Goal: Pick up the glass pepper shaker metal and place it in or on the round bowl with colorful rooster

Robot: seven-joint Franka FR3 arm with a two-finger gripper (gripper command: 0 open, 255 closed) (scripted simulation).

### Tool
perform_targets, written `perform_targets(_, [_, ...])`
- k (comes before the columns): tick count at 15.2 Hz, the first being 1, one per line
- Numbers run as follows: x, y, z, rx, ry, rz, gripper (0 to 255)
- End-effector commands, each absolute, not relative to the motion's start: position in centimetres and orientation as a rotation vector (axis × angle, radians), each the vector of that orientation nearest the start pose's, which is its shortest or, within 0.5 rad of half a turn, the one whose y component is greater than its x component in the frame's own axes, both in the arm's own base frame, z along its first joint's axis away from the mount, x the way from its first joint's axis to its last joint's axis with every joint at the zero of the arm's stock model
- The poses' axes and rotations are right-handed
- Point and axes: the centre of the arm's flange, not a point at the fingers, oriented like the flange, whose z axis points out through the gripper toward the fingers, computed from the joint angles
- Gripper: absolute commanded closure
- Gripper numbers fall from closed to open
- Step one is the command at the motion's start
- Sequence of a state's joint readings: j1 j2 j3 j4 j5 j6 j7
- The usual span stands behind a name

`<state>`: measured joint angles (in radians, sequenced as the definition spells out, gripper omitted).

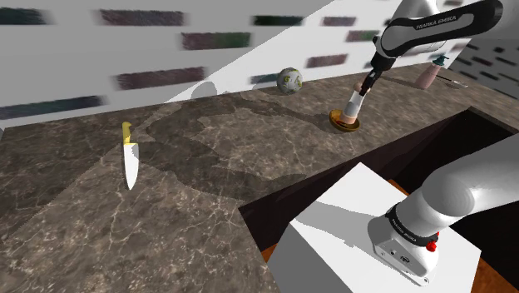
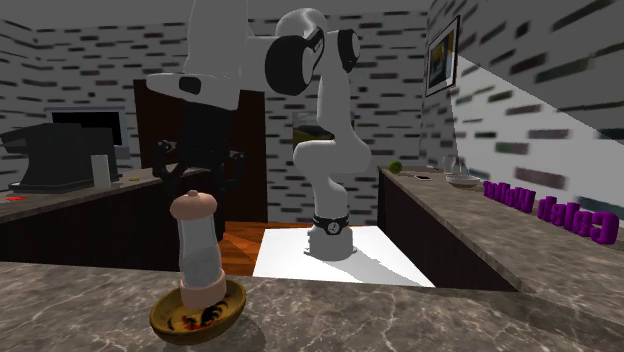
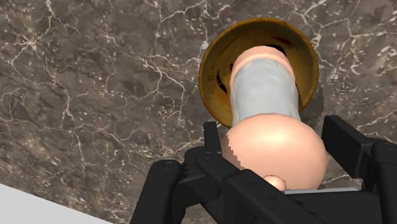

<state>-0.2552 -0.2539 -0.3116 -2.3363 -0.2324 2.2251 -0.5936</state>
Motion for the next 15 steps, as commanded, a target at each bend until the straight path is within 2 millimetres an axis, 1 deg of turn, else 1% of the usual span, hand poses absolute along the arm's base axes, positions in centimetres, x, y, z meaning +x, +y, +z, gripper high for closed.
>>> perform_targets(1, [39.9,-26.7,44.4,-3.301,-0.265,-0.084,255])
perform_targets(4, [39.9,-26.7,44.4,-3.301,-0.265,-0.084,255])
perform_targets(5, [39.9,-26.7,44.4,-3.301,-0.265,-0.084,0])
perform_targets(10, [39.9,-26.7,44.4,-3.301,-0.265,-0.083,0])
perform_targets(13, [39.6,-26.1,48.3,-3.301,-0.265,-0.084,0])
perform_targets(14, [39.6,-25.9,49.3,-3.301,-0.265,-0.084,0])
perform_targets(15, [39.6,-25.9,49.3,-3.301,-0.265,-0.084,0])
